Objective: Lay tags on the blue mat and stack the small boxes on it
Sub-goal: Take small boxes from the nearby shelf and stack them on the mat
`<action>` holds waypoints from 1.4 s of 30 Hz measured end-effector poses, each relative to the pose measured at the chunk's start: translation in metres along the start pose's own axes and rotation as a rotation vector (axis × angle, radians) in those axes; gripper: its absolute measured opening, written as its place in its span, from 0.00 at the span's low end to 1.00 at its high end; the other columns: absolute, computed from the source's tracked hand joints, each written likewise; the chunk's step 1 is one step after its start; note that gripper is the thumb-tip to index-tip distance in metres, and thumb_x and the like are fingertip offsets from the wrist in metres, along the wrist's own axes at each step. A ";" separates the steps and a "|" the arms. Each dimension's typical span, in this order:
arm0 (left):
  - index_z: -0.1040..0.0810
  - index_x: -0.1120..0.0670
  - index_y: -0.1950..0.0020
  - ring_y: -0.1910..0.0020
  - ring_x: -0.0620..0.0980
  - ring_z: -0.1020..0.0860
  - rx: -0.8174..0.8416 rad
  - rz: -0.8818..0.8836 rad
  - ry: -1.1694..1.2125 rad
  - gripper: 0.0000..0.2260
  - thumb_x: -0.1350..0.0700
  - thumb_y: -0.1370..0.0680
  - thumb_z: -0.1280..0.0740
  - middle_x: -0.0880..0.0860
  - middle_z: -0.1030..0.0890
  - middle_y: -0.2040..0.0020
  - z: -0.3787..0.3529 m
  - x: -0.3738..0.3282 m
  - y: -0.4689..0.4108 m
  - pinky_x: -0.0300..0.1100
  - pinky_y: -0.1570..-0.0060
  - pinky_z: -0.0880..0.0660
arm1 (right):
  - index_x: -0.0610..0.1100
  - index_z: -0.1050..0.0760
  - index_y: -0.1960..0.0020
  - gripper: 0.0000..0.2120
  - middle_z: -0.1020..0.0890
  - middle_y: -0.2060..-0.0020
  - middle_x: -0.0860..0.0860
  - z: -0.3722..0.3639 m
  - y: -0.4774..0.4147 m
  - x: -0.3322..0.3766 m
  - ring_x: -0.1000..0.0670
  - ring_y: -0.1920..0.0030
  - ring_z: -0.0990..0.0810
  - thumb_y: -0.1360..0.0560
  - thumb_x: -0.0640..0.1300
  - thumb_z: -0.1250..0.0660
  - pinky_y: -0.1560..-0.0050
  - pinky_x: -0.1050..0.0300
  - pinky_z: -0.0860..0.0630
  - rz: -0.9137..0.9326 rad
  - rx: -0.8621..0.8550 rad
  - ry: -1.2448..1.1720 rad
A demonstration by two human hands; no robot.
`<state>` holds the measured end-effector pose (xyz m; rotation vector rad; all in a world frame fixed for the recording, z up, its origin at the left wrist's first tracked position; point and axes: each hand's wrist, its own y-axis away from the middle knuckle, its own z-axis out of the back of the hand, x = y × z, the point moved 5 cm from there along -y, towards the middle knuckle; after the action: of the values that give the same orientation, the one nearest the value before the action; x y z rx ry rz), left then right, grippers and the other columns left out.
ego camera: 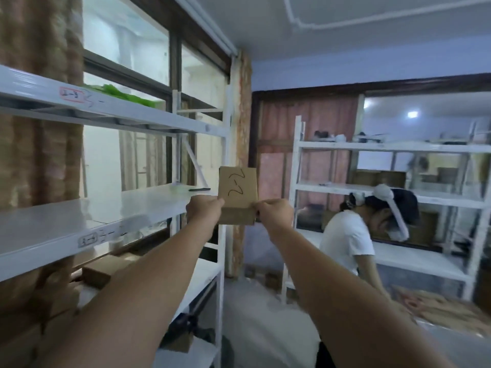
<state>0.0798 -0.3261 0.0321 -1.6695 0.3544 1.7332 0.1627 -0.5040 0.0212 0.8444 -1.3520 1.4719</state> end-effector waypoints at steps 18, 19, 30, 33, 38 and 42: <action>0.17 0.57 0.41 0.42 0.55 0.21 0.214 -0.014 0.021 0.11 0.56 0.21 0.30 0.57 0.18 0.38 -0.244 0.024 -0.069 0.41 0.49 0.30 | 0.43 0.16 0.52 0.09 0.15 0.60 0.49 0.085 -0.163 -0.117 0.51 0.60 0.17 0.26 0.48 0.28 0.68 0.63 0.29 -0.087 -0.195 0.123; 0.17 0.57 0.41 0.44 0.55 0.21 0.221 -0.010 0.014 0.11 0.56 0.21 0.30 0.57 0.18 0.38 -0.253 0.027 -0.075 0.41 0.50 0.30 | 0.44 0.15 0.55 0.07 0.15 0.61 0.49 0.084 -0.170 -0.123 0.51 0.60 0.18 0.26 0.47 0.28 0.68 0.63 0.29 -0.100 -0.184 0.125; 0.18 0.56 0.51 0.55 0.50 0.21 0.251 0.132 -0.094 0.04 0.56 0.21 0.30 0.51 0.20 0.56 -0.316 0.110 -0.160 0.42 0.56 0.29 | 0.43 0.17 0.55 0.07 0.16 0.59 0.48 0.017 -0.255 -0.209 0.53 0.60 0.18 0.24 0.47 0.27 0.67 0.63 0.27 -0.254 -0.072 0.147; 0.22 0.59 0.37 0.49 0.54 0.19 0.219 0.190 -0.153 0.17 0.53 0.22 0.28 0.56 0.18 0.44 -0.321 0.153 -0.196 0.41 0.63 0.25 | 0.43 0.18 0.55 0.07 0.16 0.58 0.47 -0.020 -0.280 -0.233 0.52 0.60 0.17 0.23 0.47 0.28 0.65 0.60 0.22 -0.303 -0.027 0.209; 0.21 0.60 0.41 0.50 0.56 0.17 0.178 0.354 -0.165 0.17 0.52 0.24 0.26 0.57 0.18 0.48 -0.295 0.232 -0.247 0.50 0.47 0.18 | 0.44 0.23 0.59 0.06 0.17 0.59 0.46 -0.107 -0.306 -0.270 0.48 0.59 0.18 0.25 0.44 0.29 0.58 0.53 0.17 -0.313 0.115 0.325; 0.21 0.60 0.46 0.52 0.55 0.18 0.062 0.406 -0.216 0.13 0.51 0.22 0.29 0.56 0.18 0.50 -0.248 0.274 -0.285 0.45 0.52 0.20 | 0.44 0.21 0.58 0.05 0.16 0.58 0.45 -0.195 -0.307 -0.286 0.46 0.60 0.18 0.29 0.46 0.30 0.62 0.54 0.19 -0.314 0.276 0.318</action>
<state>0.4711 -0.1972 -0.1872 -1.4154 0.6738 2.1506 0.5639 -0.3774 -0.1700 0.9036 -0.7545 1.4843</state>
